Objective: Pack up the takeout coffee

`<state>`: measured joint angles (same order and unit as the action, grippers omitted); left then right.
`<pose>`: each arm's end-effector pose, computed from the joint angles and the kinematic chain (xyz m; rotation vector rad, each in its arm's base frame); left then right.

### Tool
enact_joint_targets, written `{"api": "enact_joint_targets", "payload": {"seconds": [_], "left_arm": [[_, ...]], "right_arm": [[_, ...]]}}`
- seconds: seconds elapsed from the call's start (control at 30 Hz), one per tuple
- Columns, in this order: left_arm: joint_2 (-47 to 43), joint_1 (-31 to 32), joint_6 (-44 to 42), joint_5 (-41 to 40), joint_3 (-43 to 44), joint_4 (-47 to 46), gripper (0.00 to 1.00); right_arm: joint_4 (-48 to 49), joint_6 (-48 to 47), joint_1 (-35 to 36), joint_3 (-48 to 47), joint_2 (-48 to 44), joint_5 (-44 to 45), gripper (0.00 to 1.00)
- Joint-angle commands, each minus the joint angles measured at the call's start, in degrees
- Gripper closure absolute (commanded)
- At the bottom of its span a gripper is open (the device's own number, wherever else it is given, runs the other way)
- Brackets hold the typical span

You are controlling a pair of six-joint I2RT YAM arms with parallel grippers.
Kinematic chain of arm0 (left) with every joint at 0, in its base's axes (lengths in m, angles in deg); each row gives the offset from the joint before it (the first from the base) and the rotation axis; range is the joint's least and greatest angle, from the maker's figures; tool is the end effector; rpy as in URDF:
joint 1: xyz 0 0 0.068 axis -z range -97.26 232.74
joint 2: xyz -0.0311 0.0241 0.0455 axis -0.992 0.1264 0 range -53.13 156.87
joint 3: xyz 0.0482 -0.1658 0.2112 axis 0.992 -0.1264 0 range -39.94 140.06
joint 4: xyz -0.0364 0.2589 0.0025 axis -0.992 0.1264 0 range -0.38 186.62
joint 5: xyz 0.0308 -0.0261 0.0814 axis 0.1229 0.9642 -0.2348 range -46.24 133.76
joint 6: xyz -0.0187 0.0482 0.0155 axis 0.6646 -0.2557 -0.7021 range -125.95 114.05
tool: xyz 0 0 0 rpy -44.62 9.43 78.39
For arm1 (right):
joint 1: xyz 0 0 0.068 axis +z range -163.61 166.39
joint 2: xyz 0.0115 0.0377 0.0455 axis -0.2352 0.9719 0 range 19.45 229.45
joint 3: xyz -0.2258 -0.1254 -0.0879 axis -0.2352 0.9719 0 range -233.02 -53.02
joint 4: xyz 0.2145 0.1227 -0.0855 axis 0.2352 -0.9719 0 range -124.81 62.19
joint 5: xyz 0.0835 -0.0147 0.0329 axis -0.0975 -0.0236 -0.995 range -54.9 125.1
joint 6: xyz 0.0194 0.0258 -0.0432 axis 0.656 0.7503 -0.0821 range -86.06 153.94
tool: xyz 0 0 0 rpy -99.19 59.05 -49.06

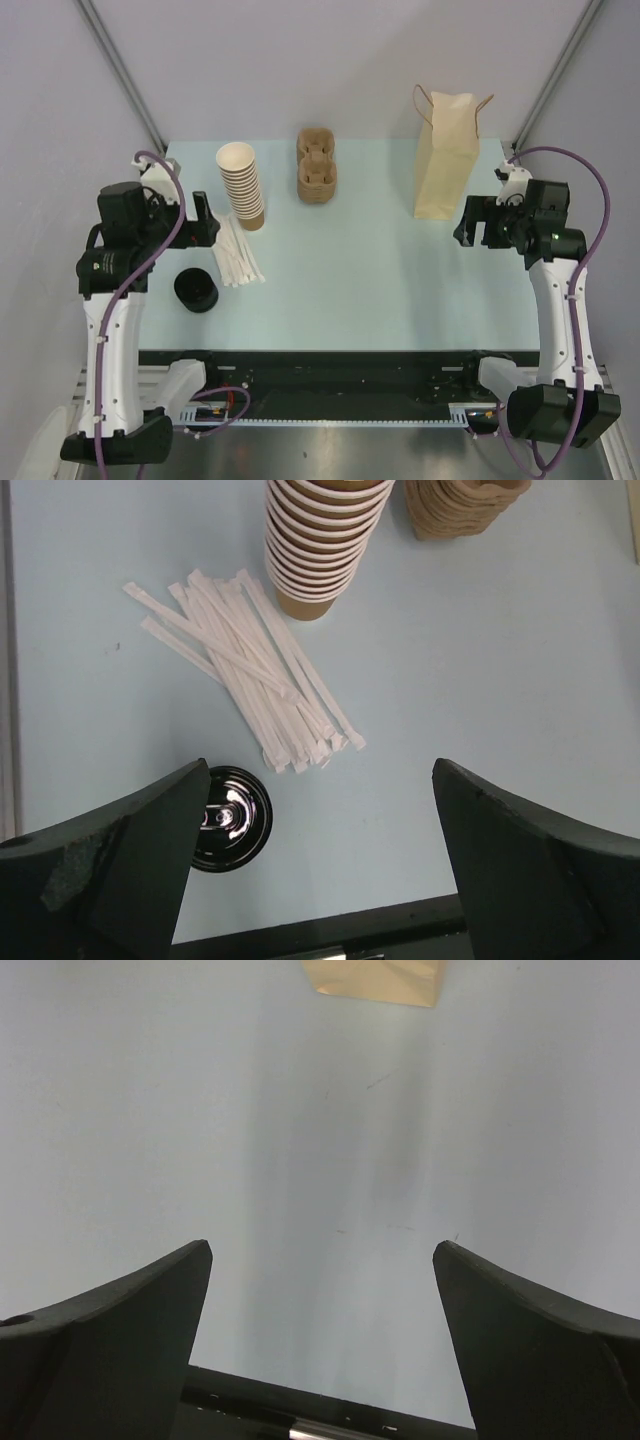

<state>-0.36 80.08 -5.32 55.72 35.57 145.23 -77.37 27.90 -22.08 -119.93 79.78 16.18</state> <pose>0.1546 -0.0001 0.4146 0.0605 2.1365 -0.2031 0.2042 -0.0187 0.3572 -0.1167 2.2813 0.2513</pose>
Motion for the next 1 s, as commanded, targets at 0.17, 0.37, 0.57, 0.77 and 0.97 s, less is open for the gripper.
{"api": "enact_joint_targets", "payload": {"seconds": [0.17, 0.37, 0.57, 0.77, 0.97], "left_arm": [[12.5, -0.42, 0.08, -6.16, 24.32, 0.19, 0.01], [26.75, -0.6, 1.05, -8.71, 45.41, 2.22, 0.02], [37.13, -0.68, 1.92, -8.72, 53.87, -0.07, 0.09], [41.44, -0.68, 4.21, -3.36, 50.71, -2.87, 0.24], [43.64, -0.68, 4.65, -0.72, 44.47, -5.34, 0.37]], "right_arm": [[-0.54, -1.16, 1.26, -2.52, 0.48, -1.03, 0.0], [-0.19, -1.34, 2.49, -2.52, 1.01, -1.03, 0.0], [-0.8, -1.78, 3.55, -2.69, 1.45, -0.51, 0.0], [-0.98, -1.78, 3.9, -2.87, 2.59, -0.42, 0.0], [-0.89, -1.87, 4.34, -3.22, 3.82, -0.07, 0.0]]}}
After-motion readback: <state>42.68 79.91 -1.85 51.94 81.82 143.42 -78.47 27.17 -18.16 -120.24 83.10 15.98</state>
